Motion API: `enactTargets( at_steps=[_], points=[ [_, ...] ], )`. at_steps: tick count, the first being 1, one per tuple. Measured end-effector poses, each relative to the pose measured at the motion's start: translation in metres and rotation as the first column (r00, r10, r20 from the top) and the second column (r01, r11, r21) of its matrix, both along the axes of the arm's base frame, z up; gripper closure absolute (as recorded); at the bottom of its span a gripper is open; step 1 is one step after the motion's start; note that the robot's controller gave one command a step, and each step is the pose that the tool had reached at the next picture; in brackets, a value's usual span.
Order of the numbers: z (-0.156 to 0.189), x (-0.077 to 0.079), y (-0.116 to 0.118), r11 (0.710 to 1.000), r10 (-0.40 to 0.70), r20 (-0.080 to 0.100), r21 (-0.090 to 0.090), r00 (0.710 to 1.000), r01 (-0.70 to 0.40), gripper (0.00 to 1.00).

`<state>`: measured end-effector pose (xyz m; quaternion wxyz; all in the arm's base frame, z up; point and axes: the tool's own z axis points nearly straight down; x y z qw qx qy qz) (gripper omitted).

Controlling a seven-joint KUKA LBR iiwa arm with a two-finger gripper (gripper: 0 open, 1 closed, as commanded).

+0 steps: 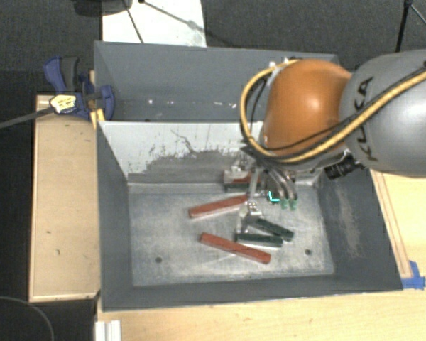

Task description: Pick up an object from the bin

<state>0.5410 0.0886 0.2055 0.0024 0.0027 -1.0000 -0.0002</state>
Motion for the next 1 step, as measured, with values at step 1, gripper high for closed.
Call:
enactTargets(
  at_steps=[1],
  points=[
    [0.0038, 0.0017, -0.0004, 1.000, -0.002, 0.008, 0.001, 1.000, 0.002, 0.00]
  ],
)
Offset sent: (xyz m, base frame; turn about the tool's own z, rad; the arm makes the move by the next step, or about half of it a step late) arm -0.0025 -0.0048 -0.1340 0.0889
